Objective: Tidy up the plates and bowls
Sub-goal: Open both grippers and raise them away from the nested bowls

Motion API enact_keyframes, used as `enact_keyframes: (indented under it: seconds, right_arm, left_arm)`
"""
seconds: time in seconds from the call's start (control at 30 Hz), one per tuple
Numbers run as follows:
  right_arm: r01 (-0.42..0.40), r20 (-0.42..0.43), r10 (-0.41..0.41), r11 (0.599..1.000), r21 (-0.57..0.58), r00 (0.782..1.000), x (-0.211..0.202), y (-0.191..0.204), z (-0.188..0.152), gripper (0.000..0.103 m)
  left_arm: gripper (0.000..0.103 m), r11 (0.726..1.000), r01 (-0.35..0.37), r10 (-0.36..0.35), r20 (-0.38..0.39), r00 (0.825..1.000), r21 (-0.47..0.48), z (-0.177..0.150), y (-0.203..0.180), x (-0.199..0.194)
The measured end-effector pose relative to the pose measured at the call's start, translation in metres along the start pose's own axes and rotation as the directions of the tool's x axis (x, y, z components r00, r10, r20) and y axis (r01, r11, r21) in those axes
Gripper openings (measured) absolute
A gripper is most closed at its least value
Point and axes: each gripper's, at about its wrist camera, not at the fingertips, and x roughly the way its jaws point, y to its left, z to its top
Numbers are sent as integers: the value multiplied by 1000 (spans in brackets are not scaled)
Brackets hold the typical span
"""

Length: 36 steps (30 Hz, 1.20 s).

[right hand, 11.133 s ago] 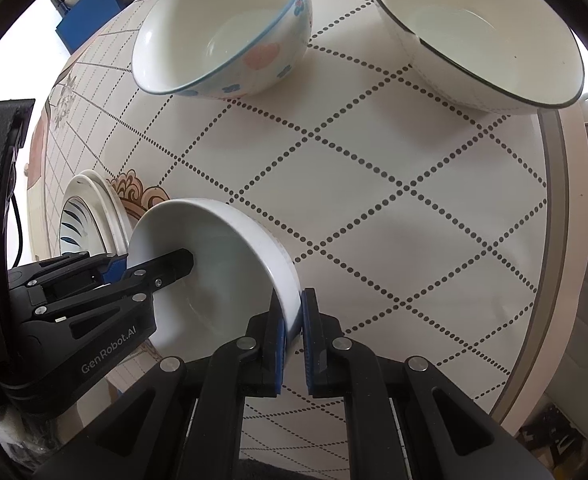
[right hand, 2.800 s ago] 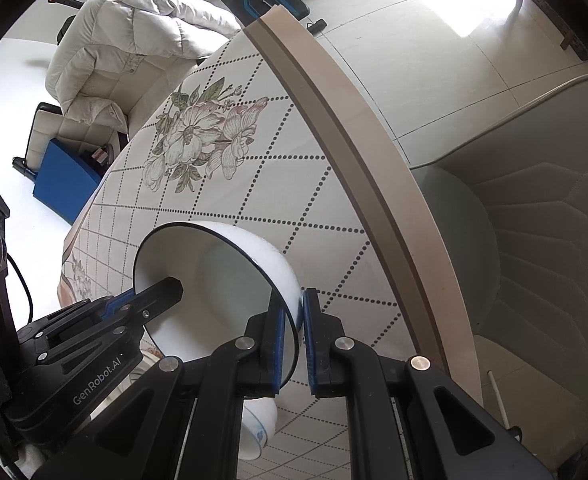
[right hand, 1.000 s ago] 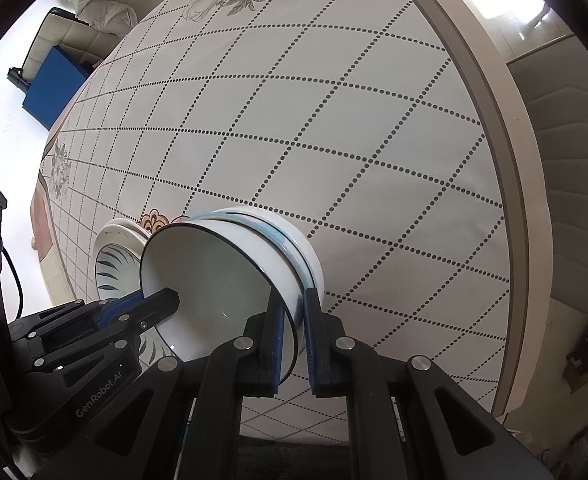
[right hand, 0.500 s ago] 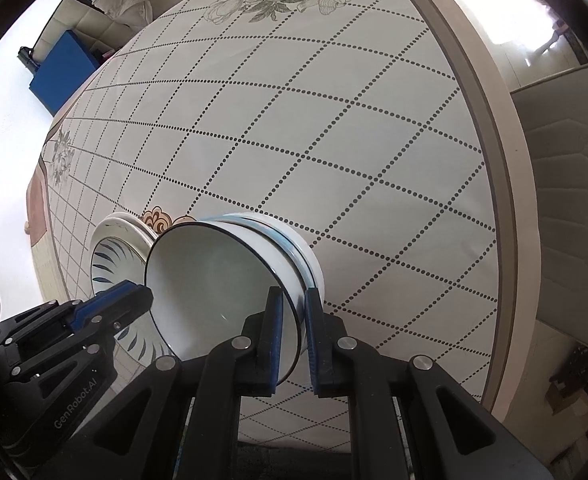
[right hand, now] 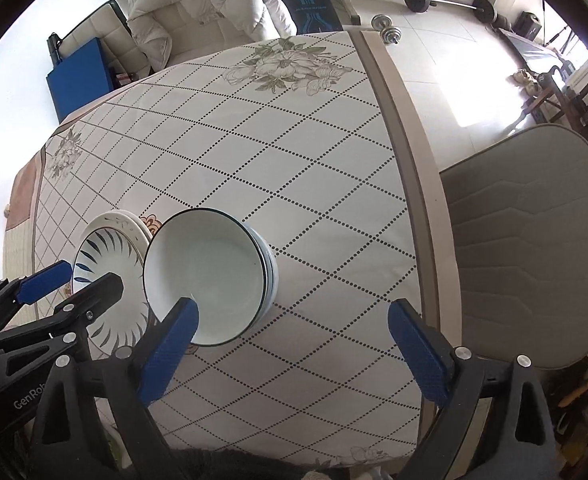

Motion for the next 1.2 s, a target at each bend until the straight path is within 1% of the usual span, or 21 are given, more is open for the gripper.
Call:
enact_keyframes:
  seconds: [0.03,0.1,0.2,0.3,0.4,0.53,0.63,0.7,0.77,0.83,0.93,1.0,1.07,1.1,1.13,1.2]
  right_arm:
    - [1,13,-1,1000,1,1000,-6,-2,-4,98]
    - [9,30,-9,1000,-4,1000,-17,-5,-11,98]
    - [14,68,-12,1000,-23,998,-36,-4,-19,98]
    - [28,109,-24,999,-36,994,-54,-2,-27,101]
    - [51,149,-44,998,-39,988,-71,-1,-36,101]
    - [86,194,-75,995,-50,978,-90,-1,-45,101]
    - [66,194,-57,997,-39,979,-97,-7,-48,102]
    - [48,200,-41,998,-30,979,-102,-11,-51,102]
    - [44,234,-36,999,-27,972,-109,-13,-54,101]
    - [41,286,-33,999,-20,958,-121,-16,-57,102]
    - [89,362,-73,996,-29,929,-138,-15,-58,102]
    - [147,402,-125,989,-24,907,-147,-13,-56,102]
    - [196,416,-169,980,-22,894,-151,-11,-53,102]
    - [201,415,-168,979,-36,894,-152,-9,-51,102]
    - [198,407,-160,979,-52,899,-151,-8,-50,101]
    - [177,402,-133,981,-74,906,-149,-7,-47,101]
  left_arm:
    - [84,1000,-3,3,3,1000,-4,-2,-1,-3]
    - [87,1000,-3,3,10,1000,-11,-6,-2,-9]
    - [87,1000,-9,10,35,999,-23,-14,-3,-23]
    - [87,998,-9,14,67,998,-63,-23,-2,-36]
    - [87,996,-5,11,77,997,-86,-30,-3,-45]
    - [87,996,-20,28,90,996,-88,-37,-7,-53]
    - [87,996,-23,32,103,994,-87,-41,-10,-58]
    - [87,996,-17,29,139,990,-85,-42,-11,-66]
    - [87,997,-9,24,193,981,-80,-42,-12,-77]
    - [87,996,-1,24,266,964,-85,-41,-10,-92]
    - [87,996,28,3,369,929,-79,-38,-7,-116]
    - [87,996,19,17,414,910,-83,-34,-5,-126]
    - [87,995,-4,43,413,910,-95,-29,-3,-130]
    - [87,995,-13,54,409,911,-101,-27,-2,-129]
    - [87,995,-15,55,396,916,-102,-25,-1,-127]
    - [87,994,-16,53,355,933,-106,-21,2,-121]
